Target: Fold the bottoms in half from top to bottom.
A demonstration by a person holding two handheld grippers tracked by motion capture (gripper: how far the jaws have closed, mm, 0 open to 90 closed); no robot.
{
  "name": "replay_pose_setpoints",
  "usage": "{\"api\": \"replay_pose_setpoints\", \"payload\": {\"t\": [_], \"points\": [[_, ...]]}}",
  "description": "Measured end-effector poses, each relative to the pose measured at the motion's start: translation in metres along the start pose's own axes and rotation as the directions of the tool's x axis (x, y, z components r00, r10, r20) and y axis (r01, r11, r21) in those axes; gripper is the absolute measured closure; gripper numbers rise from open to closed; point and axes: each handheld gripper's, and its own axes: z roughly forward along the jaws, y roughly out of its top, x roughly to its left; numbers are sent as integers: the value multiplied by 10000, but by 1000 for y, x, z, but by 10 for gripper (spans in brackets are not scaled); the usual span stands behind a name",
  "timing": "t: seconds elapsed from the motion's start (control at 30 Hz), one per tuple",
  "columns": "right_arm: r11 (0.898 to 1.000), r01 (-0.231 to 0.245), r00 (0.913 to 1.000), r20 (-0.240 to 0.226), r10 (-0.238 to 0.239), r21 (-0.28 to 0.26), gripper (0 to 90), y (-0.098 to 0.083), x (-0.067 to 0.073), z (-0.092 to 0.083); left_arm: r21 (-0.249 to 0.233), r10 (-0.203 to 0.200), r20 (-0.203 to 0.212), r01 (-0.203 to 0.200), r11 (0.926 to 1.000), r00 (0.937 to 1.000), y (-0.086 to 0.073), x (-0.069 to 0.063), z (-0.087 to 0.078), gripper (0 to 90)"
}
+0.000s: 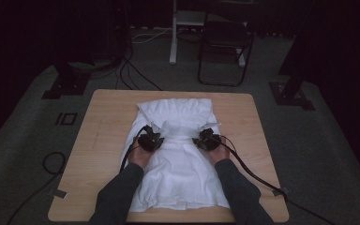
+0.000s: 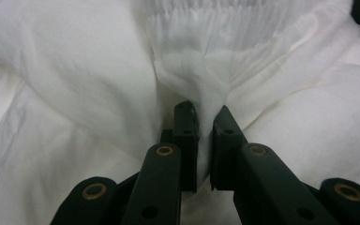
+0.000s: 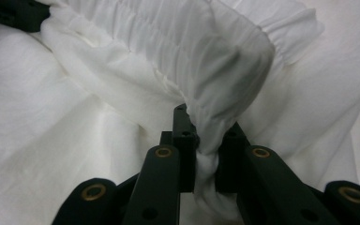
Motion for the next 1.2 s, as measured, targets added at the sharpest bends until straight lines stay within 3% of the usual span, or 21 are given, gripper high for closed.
{"api": "replay_pose_setpoints", "payload": {"t": [0.13,0.27,0.5,0.63,0.8,0.9,0.93,0.97,1.07,1.1,1.13,1.2], "points": [[10000,-61,10000,76,62,-5,817,7,-3,6,34,-29,-305,30,10000,9995,7,7,7,836],[9998,-196,9998,35,196,0,816,11,-7,10,85,14,-416,-10,10000,9991,8,6,7,838],[9995,217,9997,-97,-219,-226,817,10,-3,1,-97,-144,-52,143,9999,9999,8,7,-8,852],[9931,383,9983,-402,-430,-1104,818,12,-3,-33,-1204,-74,447,127,9926,9990,11,0,-48,853],[9747,851,9939,-517,-977,-2068,818,16,10,-83,-2451,97,1027,159,9694,9947,13,-14,-103,854],[9623,1190,9879,-677,-1394,-2447,818,10,22,-111,-2827,237,1625,236,9589,9864,3,-24,-126,854],[9623,1190,9879,-677,-1394,-2447,818,10,22,-111,-2827,237,1625,236,9589,9864,3,-24,-126,853],[9607,1235,9858,-799,-1474,-2484,818,4,26,-118,-2760,238,1893,299,9607,9816,-5,-30,-128,853],[9705,1510,9802,-988,-1716,-1878,818,-23,38,-117,-2010,231,2273,237,9793,9735,-30,-40,-114,852],[9705,1510,9802,-988,-1716,-1878,818,-23,38,-117,-2010,231,2273,237,9793,9735,-30,-40,-114,851],[9751,1502,9793,-1109,-1694,-1632,818,-31,40,-112,-1464,-33,2494,411,9884,9684,-45,-42,-99,851],[9844,1486,9769,-1408,-1610,-946,817,-51,44,-94,-1023,-169,2434,430,9938,9698,-56,-44,-86,848]]}}
